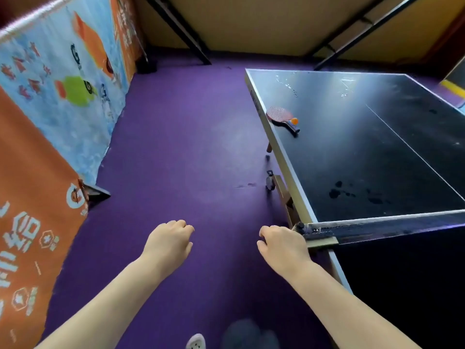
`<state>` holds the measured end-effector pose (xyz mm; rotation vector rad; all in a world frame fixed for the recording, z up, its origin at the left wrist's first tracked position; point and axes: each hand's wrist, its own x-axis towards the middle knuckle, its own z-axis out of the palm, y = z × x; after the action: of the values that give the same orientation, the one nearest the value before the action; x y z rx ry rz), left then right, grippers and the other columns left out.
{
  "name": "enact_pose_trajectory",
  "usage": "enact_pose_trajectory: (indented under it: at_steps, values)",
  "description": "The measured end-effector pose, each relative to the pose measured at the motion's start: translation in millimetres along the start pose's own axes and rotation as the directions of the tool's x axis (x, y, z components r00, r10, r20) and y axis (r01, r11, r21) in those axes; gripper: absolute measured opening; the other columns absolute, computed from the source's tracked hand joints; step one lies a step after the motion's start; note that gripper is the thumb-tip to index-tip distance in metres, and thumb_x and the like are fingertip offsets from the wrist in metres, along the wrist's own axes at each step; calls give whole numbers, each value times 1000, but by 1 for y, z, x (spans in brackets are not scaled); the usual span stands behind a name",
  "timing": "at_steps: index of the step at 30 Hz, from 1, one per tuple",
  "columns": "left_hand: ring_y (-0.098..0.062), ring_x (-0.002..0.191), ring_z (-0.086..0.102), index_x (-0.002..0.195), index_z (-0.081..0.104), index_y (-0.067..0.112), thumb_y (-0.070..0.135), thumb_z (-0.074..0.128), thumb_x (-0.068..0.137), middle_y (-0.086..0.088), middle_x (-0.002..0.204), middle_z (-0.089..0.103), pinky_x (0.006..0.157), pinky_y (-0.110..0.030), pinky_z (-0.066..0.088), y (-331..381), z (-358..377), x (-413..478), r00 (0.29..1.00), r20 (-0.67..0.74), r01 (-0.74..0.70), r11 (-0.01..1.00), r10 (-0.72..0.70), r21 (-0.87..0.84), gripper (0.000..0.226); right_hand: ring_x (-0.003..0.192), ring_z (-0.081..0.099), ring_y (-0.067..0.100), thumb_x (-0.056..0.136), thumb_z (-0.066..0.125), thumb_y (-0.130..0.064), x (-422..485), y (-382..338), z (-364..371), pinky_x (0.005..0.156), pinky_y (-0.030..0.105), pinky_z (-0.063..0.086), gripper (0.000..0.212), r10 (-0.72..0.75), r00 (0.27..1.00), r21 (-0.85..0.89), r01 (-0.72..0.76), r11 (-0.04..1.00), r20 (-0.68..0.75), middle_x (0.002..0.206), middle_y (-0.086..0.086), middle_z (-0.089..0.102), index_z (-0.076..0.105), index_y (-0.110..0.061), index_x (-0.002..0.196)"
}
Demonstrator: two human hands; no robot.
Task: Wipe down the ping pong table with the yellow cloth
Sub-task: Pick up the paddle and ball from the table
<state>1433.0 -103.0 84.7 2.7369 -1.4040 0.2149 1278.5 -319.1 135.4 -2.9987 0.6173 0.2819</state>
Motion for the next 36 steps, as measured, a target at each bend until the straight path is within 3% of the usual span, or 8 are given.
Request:
enact_pose_trajectory:
  at_steps: [4, 10, 17, 24, 27, 30, 33, 36]
  values:
    - [-16, 44, 52, 59, 64, 20, 25, 89, 40, 7, 54, 52, 39, -22, 42, -27, 21, 57, 996, 57, -65, 998, 65, -8, 32, 103, 60, 20, 99, 41, -34, 64, 6, -4, 80, 32, 49, 26, 56, 998, 52, -56, 997, 8, 110, -4, 65, 59, -22, 114]
    - [-14, 41, 47, 55, 60, 21, 26, 87, 41, 9, 50, 47, 40, -22, 27, -67, 44, 174, 989, 69, -135, 990, 131, 47, 31, 93, 62, 19, 99, 44, -31, 183, 29, -5, 80, 34, 54, 24, 85, 995, 105, -90, 990, 44, 103, -3, 66, 61, -18, 110]
    - [-12, 42, 48, 55, 61, 24, 29, 87, 39, 11, 50, 49, 37, -21, 33, -107, 53, 322, 986, 99, -139, 986, 131, 89, 31, 88, 62, 18, 98, 43, -30, 322, 72, -20, 75, 32, 53, 22, 131, 989, 158, -141, 977, 70, 98, -4, 65, 60, -18, 106]
    - [-13, 45, 53, 59, 65, 24, 30, 89, 39, 10, 53, 53, 37, -19, 39, -112, 72, 446, 974, 142, -185, 981, 176, 53, 32, 87, 60, 19, 97, 42, -29, 403, 123, -34, 72, 31, 50, 21, 232, 965, 181, -252, 951, 125, 96, -3, 64, 58, -18, 104]
    - [-17, 56, 59, 69, 67, 20, 29, 84, 52, 7, 63, 60, 43, -22, 42, -106, 89, 501, 957, 188, -225, 974, 221, 1, 26, 87, 61, 20, 98, 42, -30, 430, 148, -37, 67, 29, 46, 22, 298, 944, 166, -320, 933, 144, 97, -3, 64, 58, -18, 106]
    - [-15, 45, 54, 57, 63, 23, 26, 85, 38, 9, 52, 53, 35, -20, 35, -100, 105, 556, 927, 197, -324, 946, 318, -6, 29, 82, 57, 20, 97, 42, -29, 457, 171, -43, 61, 27, 36, 21, 390, 907, 155, -413, 897, 159, 99, -3, 64, 59, -19, 106]
    - [-17, 46, 54, 59, 64, 22, 23, 81, 43, 7, 52, 51, 36, -19, 33, -97, 118, 614, 893, 188, -410, 911, 410, -42, 23, 78, 51, 18, 98, 42, -29, 488, 192, -51, 60, 28, 33, 19, 485, 858, 163, -510, 844, 171, 102, -4, 63, 58, -20, 106]
    - [-17, 46, 54, 58, 62, 24, 25, 81, 44, 8, 52, 50, 35, -20, 32, -102, 129, 671, 848, 204, -482, 872, 489, -86, 24, 82, 56, 19, 97, 42, -27, 525, 213, -61, 63, 29, 37, 19, 566, 799, 186, -599, 779, 203, 99, -3, 63, 58, -19, 104]
